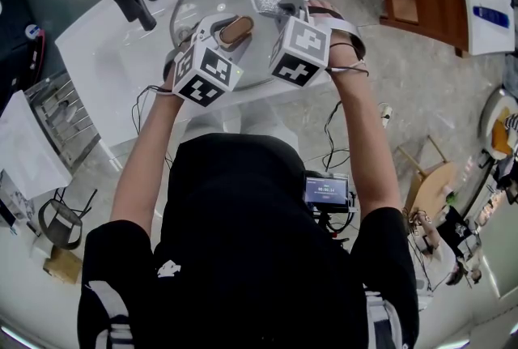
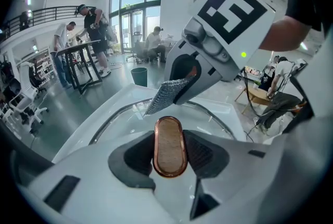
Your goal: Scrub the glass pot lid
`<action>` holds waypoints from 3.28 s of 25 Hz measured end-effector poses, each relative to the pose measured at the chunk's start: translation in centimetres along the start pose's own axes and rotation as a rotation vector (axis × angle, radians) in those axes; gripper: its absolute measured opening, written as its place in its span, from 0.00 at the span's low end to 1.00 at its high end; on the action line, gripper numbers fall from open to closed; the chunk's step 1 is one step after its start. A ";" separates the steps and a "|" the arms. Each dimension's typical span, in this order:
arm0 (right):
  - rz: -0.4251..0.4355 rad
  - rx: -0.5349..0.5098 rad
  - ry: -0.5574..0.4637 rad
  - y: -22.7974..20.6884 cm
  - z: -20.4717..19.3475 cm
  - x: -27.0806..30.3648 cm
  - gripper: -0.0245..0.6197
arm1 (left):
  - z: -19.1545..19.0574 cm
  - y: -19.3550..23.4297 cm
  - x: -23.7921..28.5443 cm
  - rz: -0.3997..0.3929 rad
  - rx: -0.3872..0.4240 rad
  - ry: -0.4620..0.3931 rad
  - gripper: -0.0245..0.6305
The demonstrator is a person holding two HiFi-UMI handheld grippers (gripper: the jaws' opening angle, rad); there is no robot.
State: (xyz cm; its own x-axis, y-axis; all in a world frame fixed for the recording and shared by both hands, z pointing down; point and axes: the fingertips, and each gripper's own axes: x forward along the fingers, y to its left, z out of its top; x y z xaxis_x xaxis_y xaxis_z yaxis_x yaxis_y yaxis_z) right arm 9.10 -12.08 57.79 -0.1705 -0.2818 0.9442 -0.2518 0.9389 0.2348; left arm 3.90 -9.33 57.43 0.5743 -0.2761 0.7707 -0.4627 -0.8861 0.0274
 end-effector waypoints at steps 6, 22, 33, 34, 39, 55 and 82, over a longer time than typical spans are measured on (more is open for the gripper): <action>0.009 0.014 0.009 0.9 -0.3 -0.4 0.15 | 0.0 0.0 0.0 -0.003 -0.001 0.000 0.29; 0.021 0.106 0.040 4.7 -1.6 -1.7 0.15 | -0.1 0.0 -0.1 -0.024 0.006 0.010 0.29; 0.033 0.188 0.049 7.6 -1.5 -2.6 0.15 | -0.1 0.0 -0.2 -0.048 0.009 0.011 0.29; 0.034 0.194 0.050 7.9 -1.5 -2.7 0.15 | -0.1 0.0 -0.2 -0.050 0.010 0.011 0.29; 0.046 0.224 0.054 9.5 -1.2 -3.1 0.15 | 0.1 -0.2 -0.3 -0.053 0.010 0.008 0.29; -0.055 0.320 0.034 9.5 -0.8 -4.3 0.15 | 0.4 -0.2 -2.4 -0.073 -0.009 -0.020 0.30; -0.526 0.682 -0.495 -0.7 8.4 -25.5 0.15 | 12.1 1.8 -22.4 0.095 0.032 -0.444 0.07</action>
State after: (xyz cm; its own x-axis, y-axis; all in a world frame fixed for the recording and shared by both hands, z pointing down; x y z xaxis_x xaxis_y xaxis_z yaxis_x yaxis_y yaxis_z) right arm 5.59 -7.25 31.61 -0.2192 -0.8265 0.5186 -0.8773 0.3996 0.2660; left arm -1.63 -9.28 32.50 0.7675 -0.4838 0.4205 -0.5106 -0.8581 -0.0552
